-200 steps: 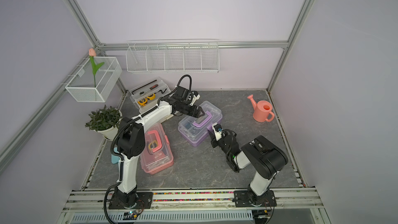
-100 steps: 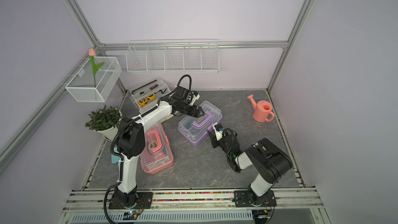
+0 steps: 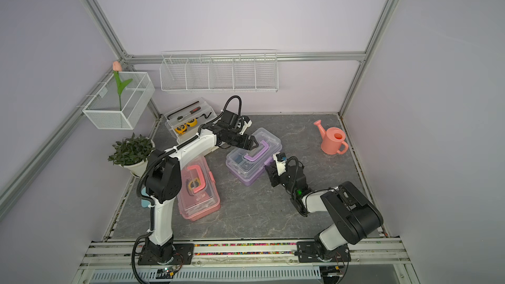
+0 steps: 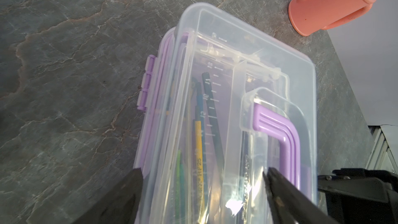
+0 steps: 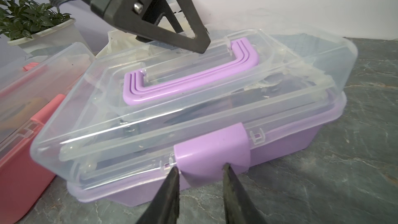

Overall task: Close toolboxes
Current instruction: Fasten the toolbox latch on the toolbox.

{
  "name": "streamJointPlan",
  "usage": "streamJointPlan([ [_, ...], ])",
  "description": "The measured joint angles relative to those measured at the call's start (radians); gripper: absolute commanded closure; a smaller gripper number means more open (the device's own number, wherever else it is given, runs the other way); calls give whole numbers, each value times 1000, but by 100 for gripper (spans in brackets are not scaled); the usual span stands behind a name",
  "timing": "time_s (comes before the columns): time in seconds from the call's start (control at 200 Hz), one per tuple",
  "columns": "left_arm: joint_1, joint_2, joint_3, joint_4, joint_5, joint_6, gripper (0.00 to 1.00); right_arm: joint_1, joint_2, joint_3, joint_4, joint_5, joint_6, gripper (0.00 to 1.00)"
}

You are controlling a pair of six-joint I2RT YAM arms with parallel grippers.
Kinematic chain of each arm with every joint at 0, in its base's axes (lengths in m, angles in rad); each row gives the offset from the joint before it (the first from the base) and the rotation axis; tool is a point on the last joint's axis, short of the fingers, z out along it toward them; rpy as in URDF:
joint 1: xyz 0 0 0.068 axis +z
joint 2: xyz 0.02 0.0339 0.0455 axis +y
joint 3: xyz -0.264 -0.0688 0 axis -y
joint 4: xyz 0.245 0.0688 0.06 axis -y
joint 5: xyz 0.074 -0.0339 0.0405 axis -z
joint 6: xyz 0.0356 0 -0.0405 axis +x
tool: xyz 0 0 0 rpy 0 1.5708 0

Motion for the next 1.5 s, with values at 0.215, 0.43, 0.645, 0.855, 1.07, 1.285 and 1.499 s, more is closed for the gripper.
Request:
streamJointPlan([
  [0.215,2,-8,-19,19,1,-3,11,0,8,21,-12,-8,45,52],
  [0.43,3,-11,-29,32,5,-5,11,-1,-3,50,-64,21,49,43],
  [0.645,3,-13,-32,35,6,-6,11,-8,-3,76,-113,33,84,47],
  [0.855,10,-16,-37,39,0,-11,11,-29,7,101,-141,-25,230,56],
  [1.07,13,-21,-50,51,-2,-11,11,-51,56,81,-32,-76,382,53],
  [1.285,20,-32,-77,77,-3,-14,11,-82,143,72,133,-130,518,49],
  [1.499,21,-37,-86,84,-3,-14,11,-97,192,62,283,-124,597,39],
])
